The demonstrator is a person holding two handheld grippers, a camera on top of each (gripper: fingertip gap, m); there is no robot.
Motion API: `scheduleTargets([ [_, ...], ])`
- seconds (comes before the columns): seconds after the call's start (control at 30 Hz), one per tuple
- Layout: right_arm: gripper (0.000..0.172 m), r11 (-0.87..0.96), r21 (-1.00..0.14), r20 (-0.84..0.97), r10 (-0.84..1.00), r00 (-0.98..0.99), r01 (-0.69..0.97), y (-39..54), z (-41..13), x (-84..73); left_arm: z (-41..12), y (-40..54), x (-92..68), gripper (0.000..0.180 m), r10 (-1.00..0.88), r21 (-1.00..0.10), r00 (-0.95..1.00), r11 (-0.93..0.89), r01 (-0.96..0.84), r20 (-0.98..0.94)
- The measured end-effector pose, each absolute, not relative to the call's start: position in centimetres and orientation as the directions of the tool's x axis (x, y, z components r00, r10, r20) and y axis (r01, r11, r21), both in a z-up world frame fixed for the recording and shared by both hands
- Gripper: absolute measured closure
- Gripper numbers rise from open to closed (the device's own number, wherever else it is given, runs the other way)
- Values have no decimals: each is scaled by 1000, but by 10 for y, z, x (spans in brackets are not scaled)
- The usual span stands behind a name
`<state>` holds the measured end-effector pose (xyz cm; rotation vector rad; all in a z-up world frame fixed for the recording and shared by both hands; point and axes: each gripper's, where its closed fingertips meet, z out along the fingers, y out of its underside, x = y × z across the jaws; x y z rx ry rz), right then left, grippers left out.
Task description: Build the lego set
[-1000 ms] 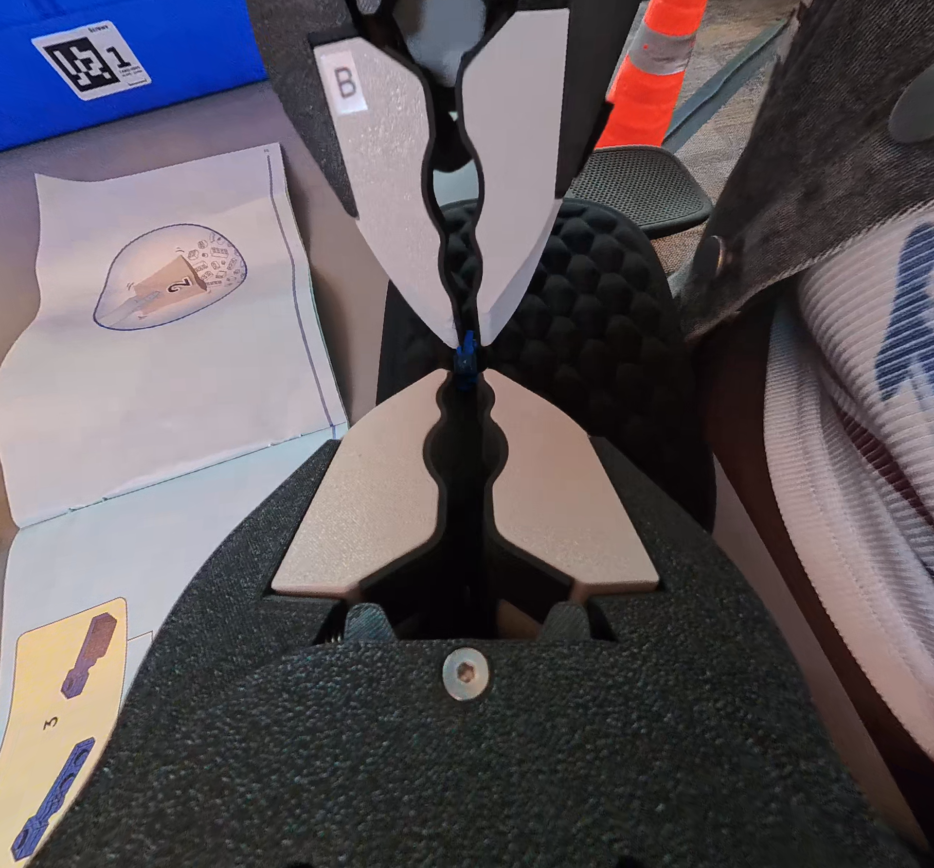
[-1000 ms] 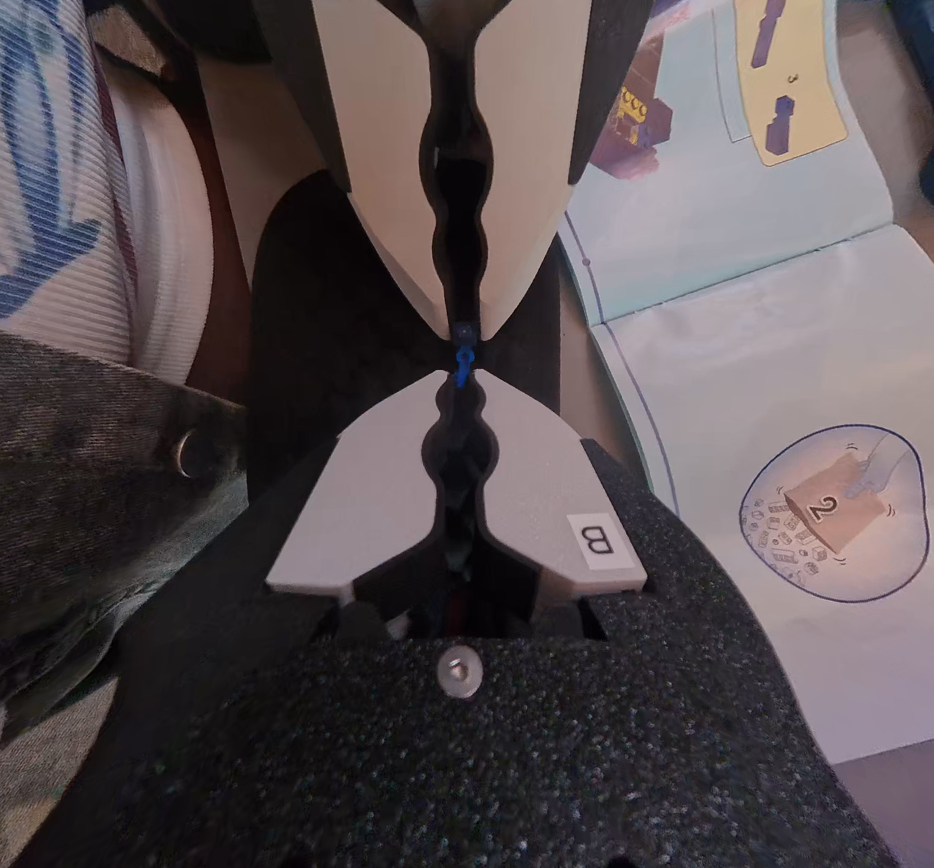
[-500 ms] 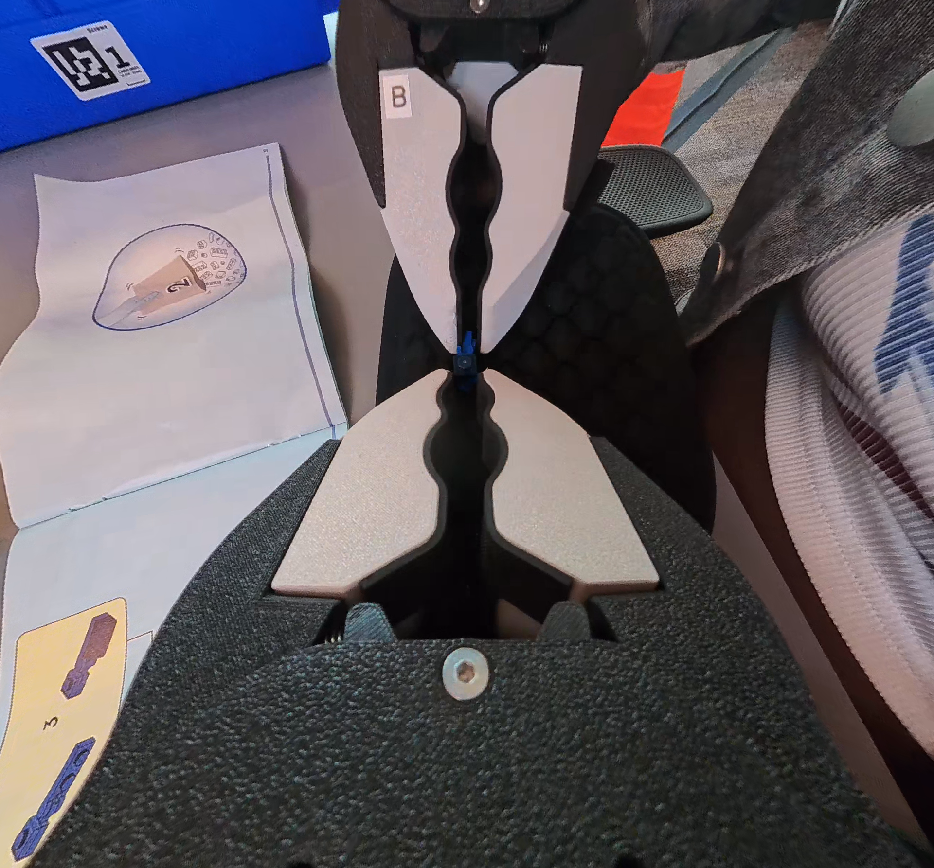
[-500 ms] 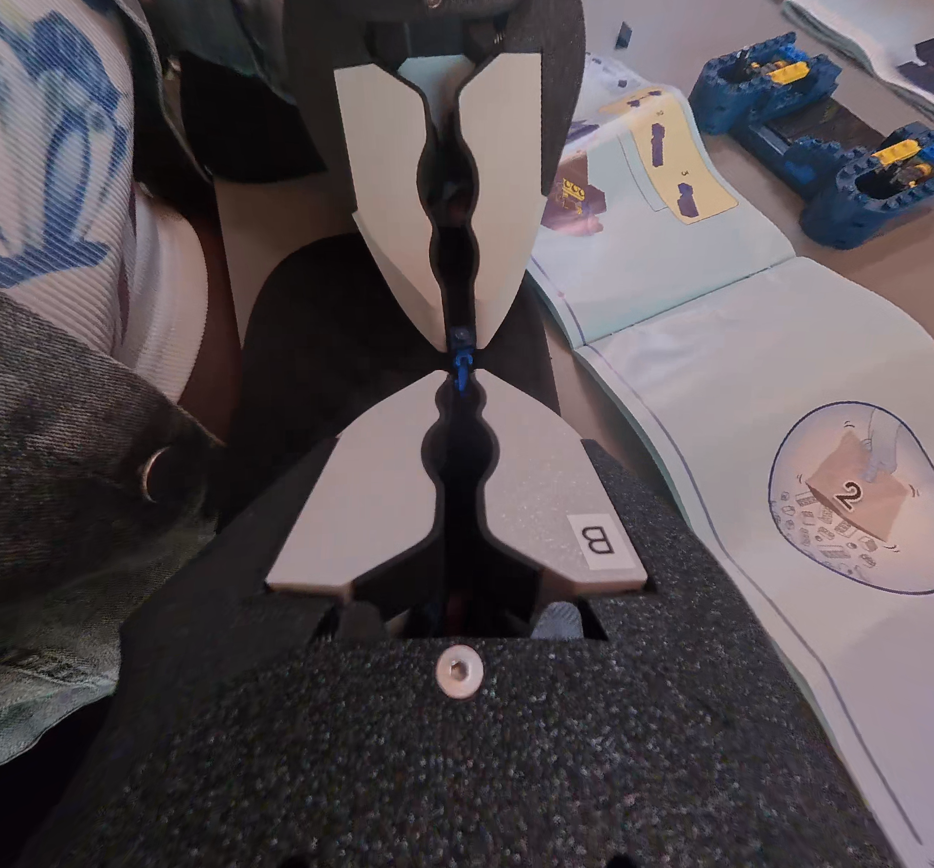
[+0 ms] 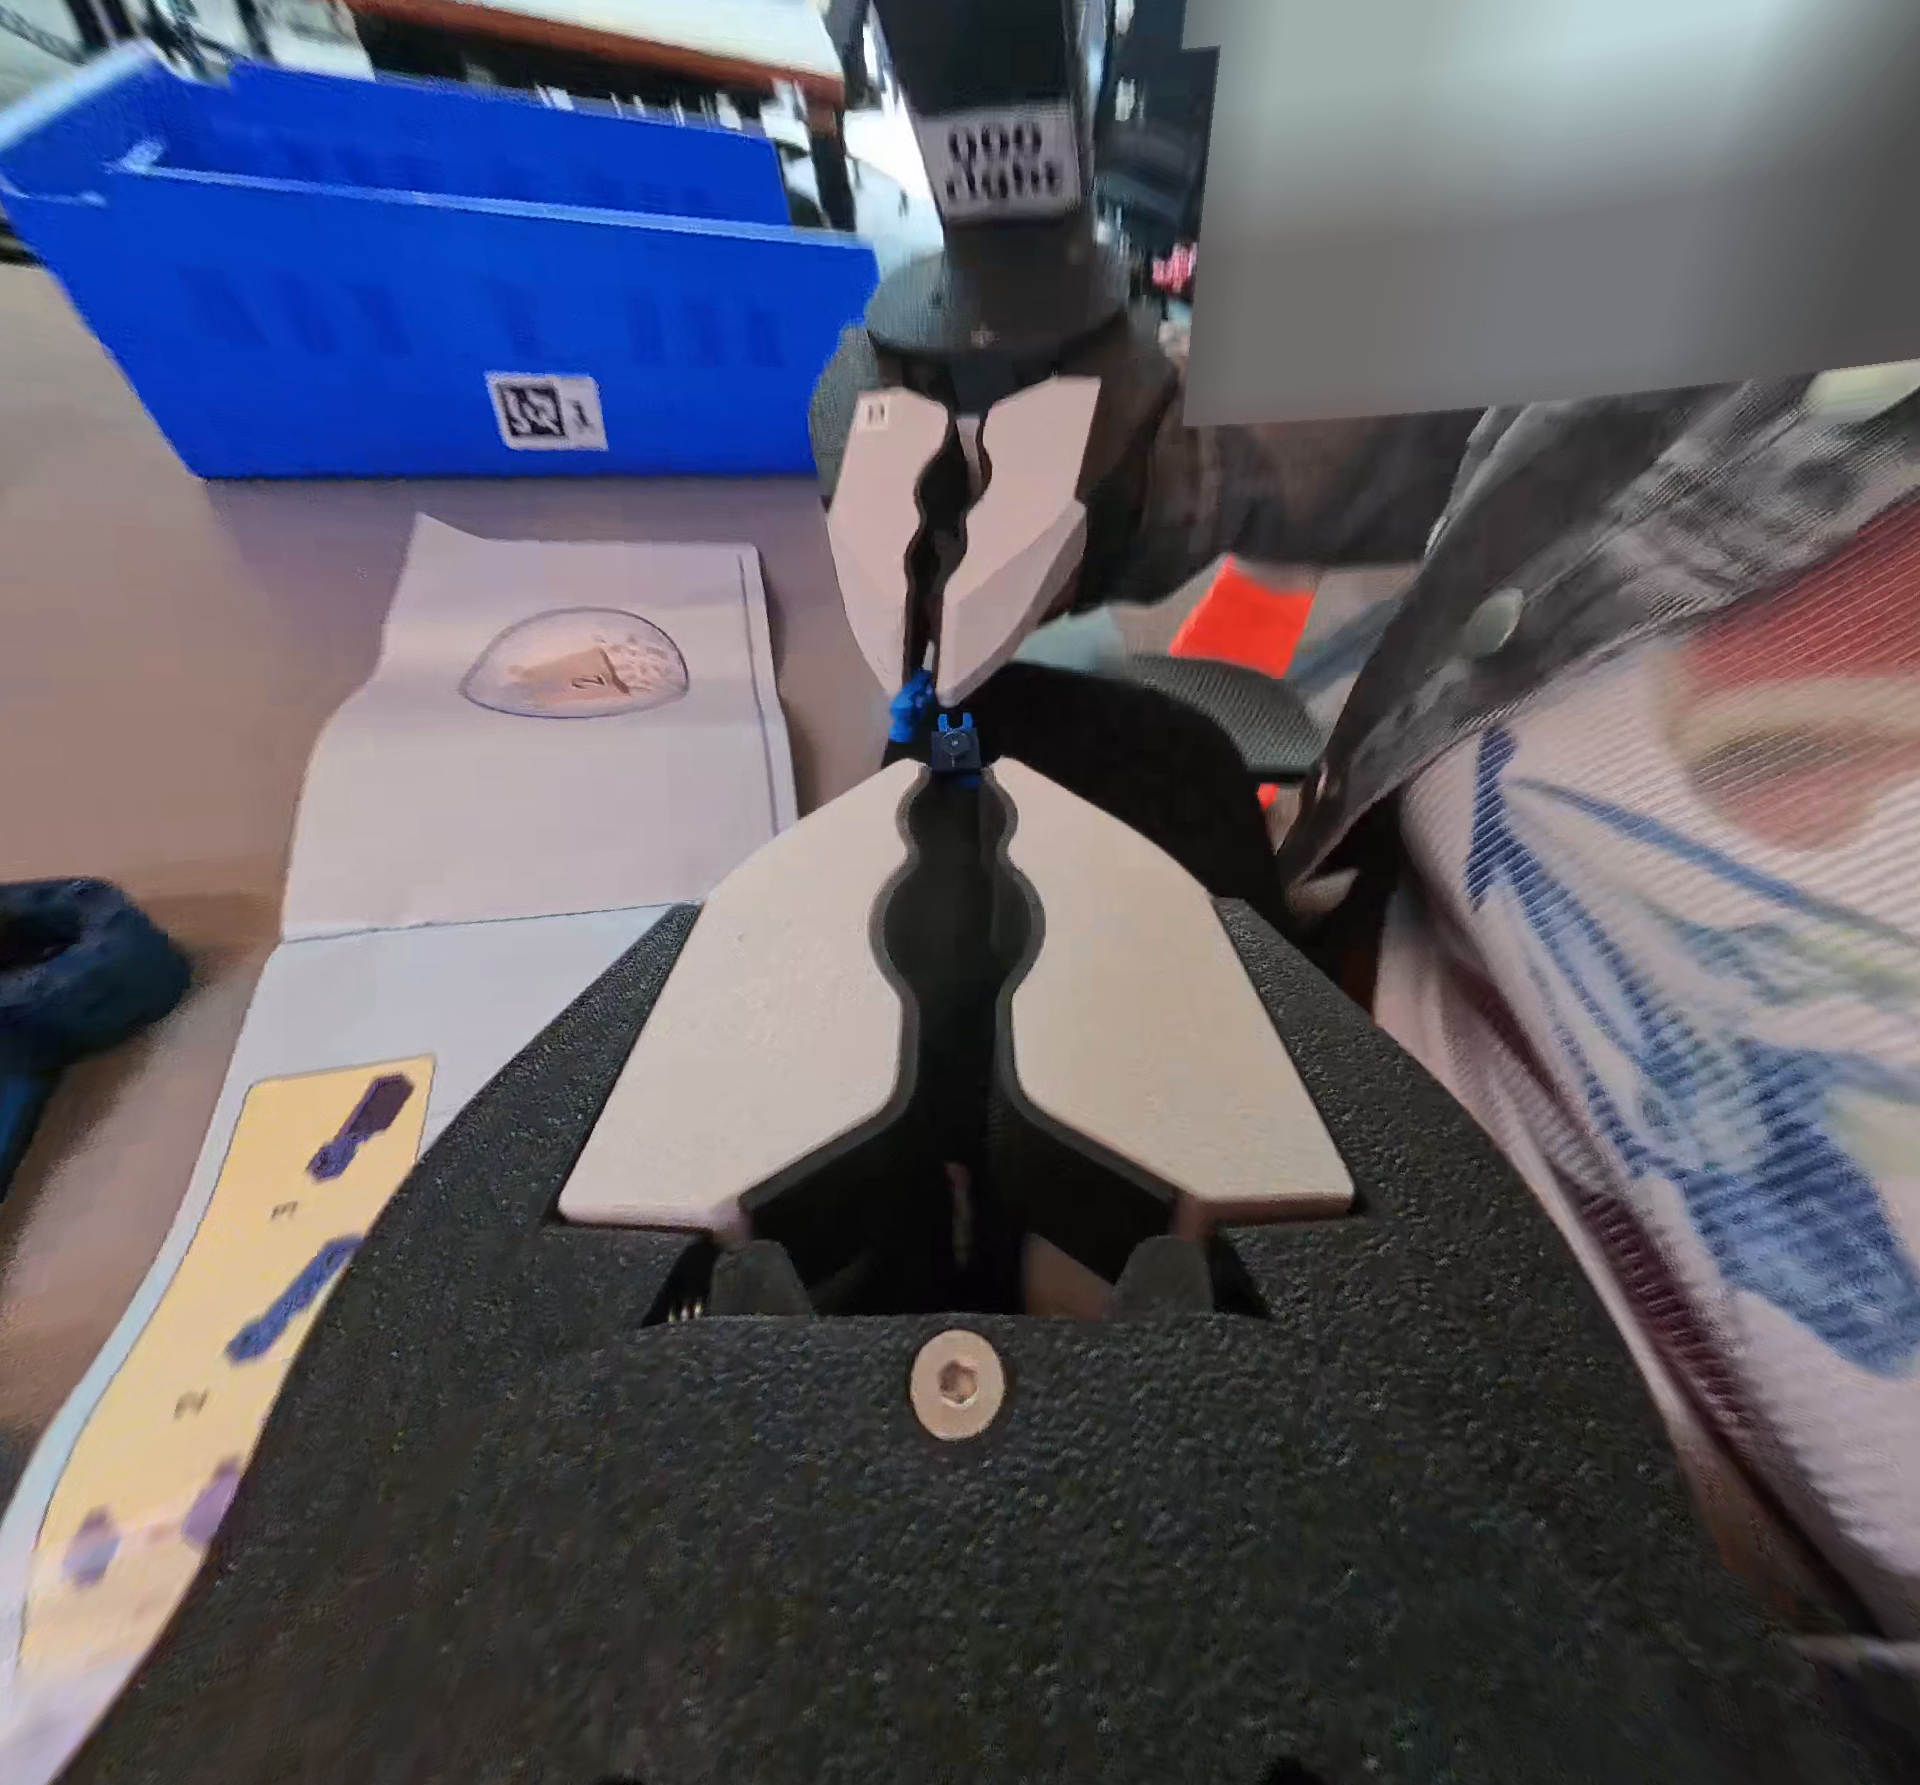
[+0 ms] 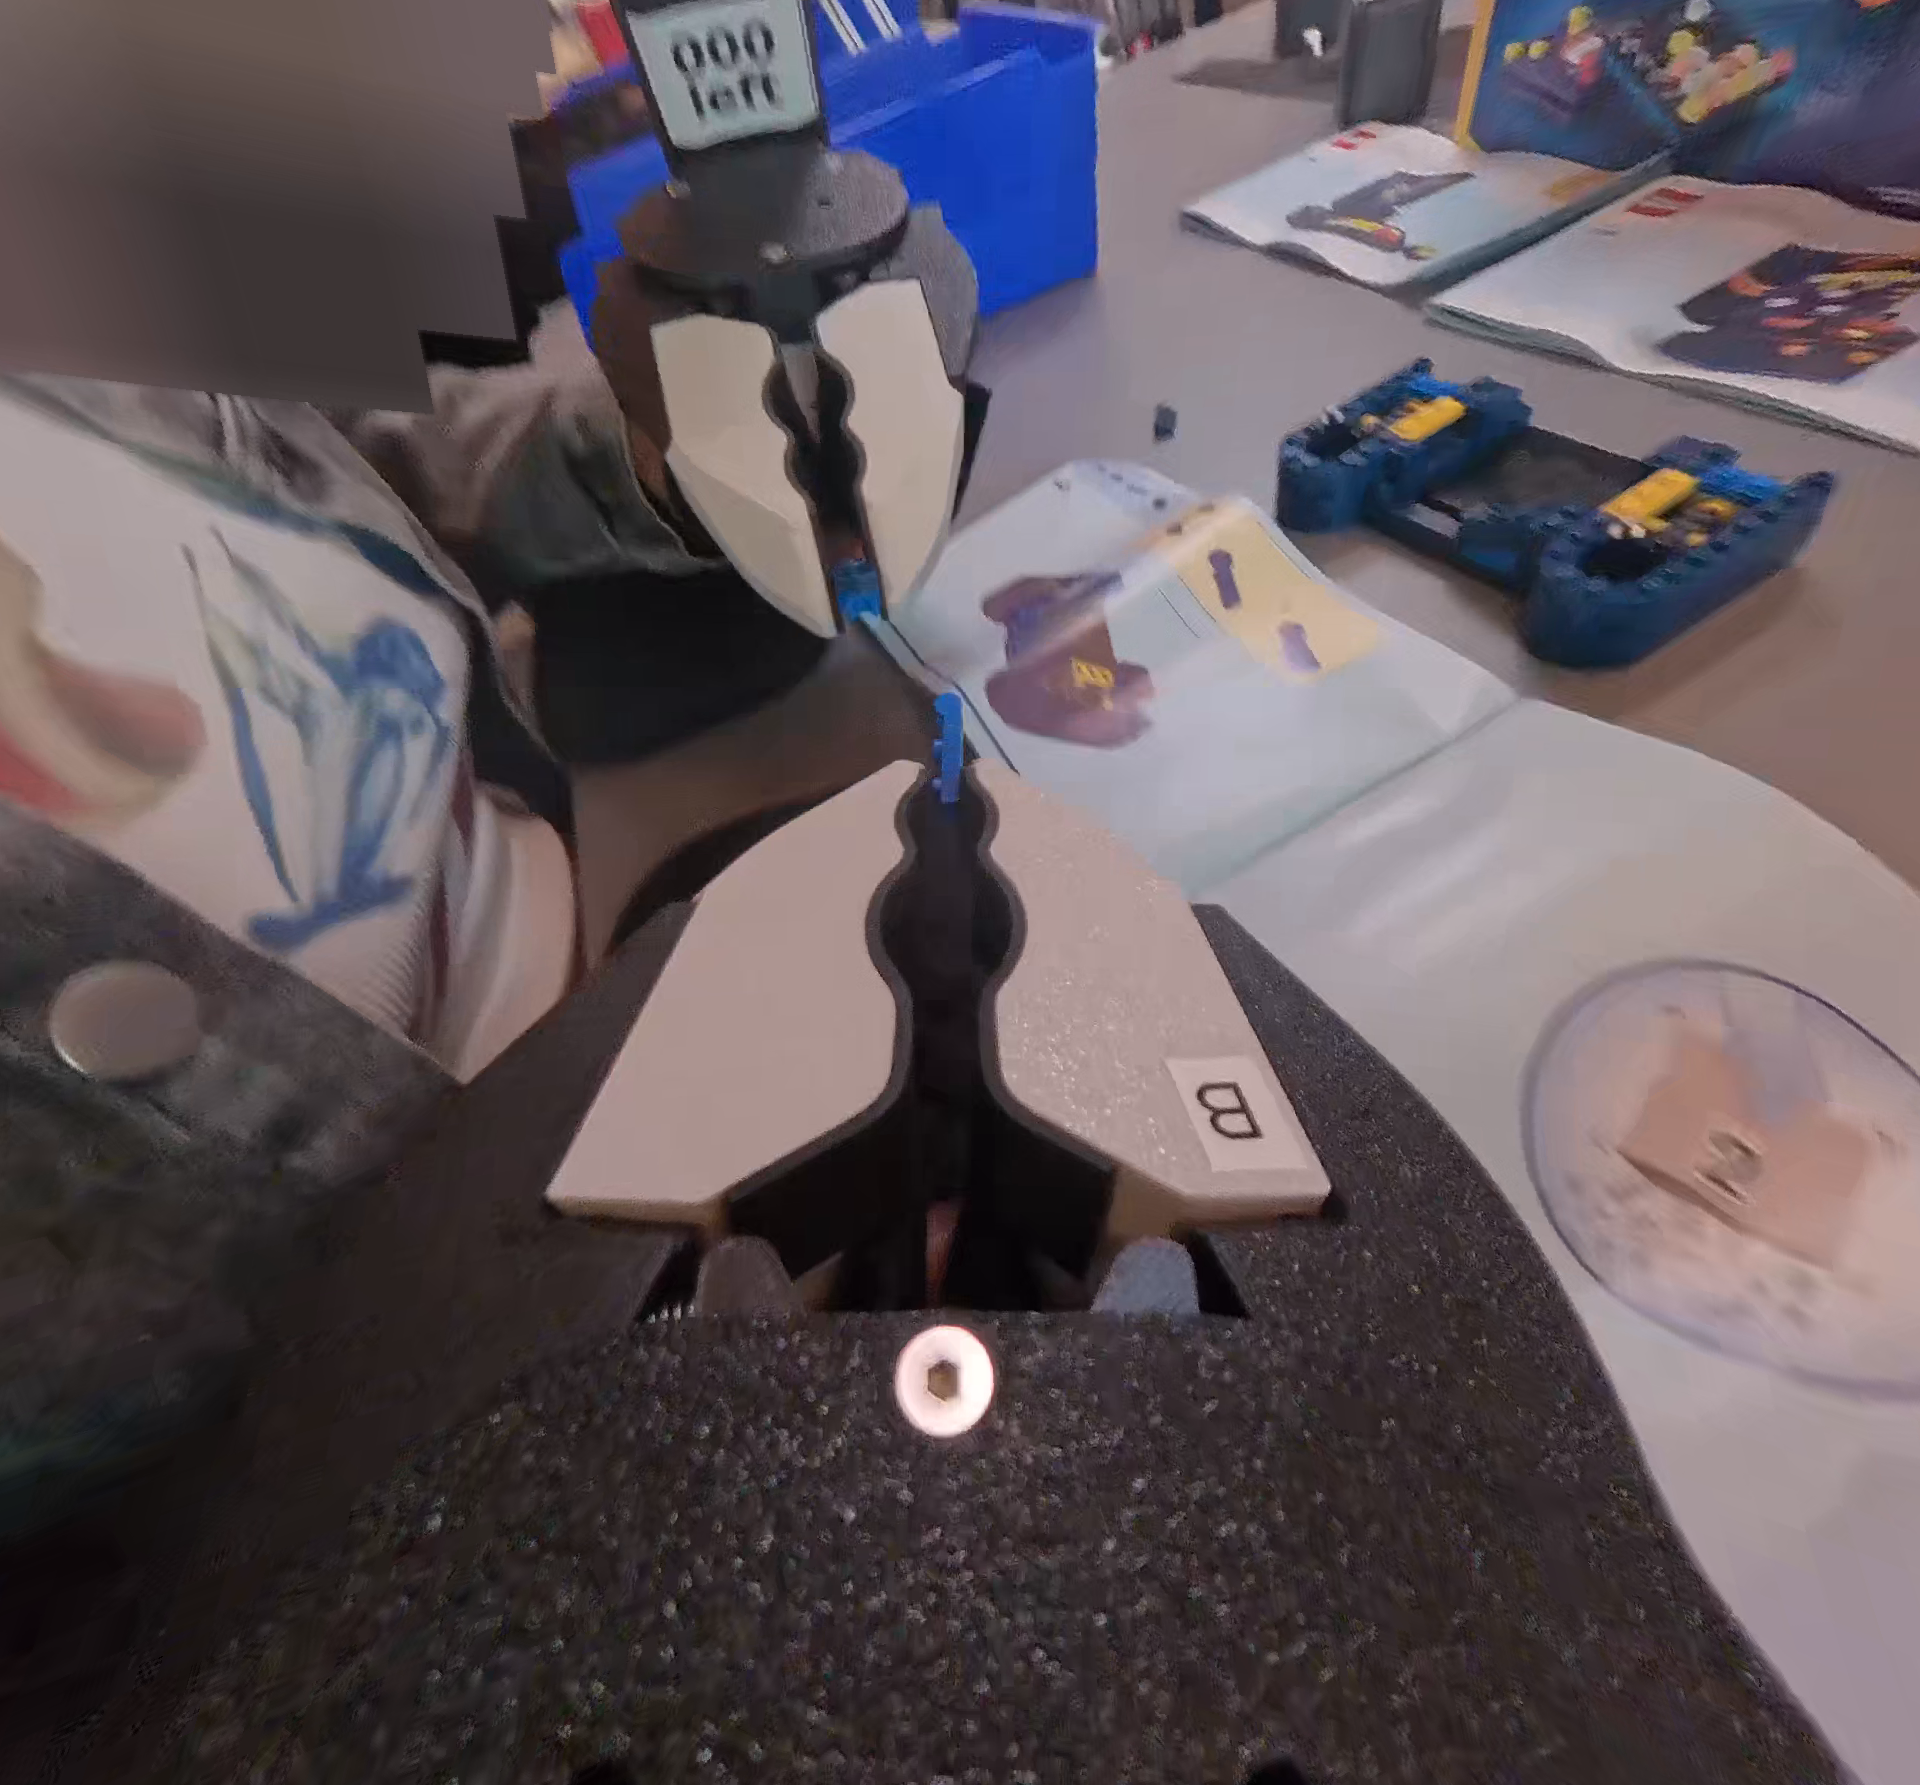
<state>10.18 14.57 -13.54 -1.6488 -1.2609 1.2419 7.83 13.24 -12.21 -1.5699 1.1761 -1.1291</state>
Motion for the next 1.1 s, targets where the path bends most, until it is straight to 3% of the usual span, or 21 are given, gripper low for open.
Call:
scheduleTargets([
  [0.07,168,-371,-894,-375,926,32,250,145,-129,86,-118,136,59,174,-965,-963,184,-215,-164,184],
  [0.2,167,-561,-795,-567,822,46,228,152,-132,57,-134,147,22,174,-939,-949,343,-81,-305,-30],
  [0.3,167,-520,-817,-507,854,119,248,149,-136,36,-138,146,15,174,-902,-941,427,-83,-329,-70],
  [0.4,167,-404,-890,-367,910,192,211,152,-131,21,-131,149,14,174,-872,-968,489,-123,-218,0],
  [0.57,167,-397,-895,-372,916,148,206,153,-130,20,-129,145,10,174,-906,-973,418,-155,-171,70],
  [0.83,167,-243,-843,-363,915,-174,479,121,-147,38,-146,113,17,174,-982,-956,150,-148,-255,112],
  [1.1,167,-196,-879,-315,923,-222,435,116,-148,44,-151,107,33,173,-985,-939,42,-174,-296,169],
])
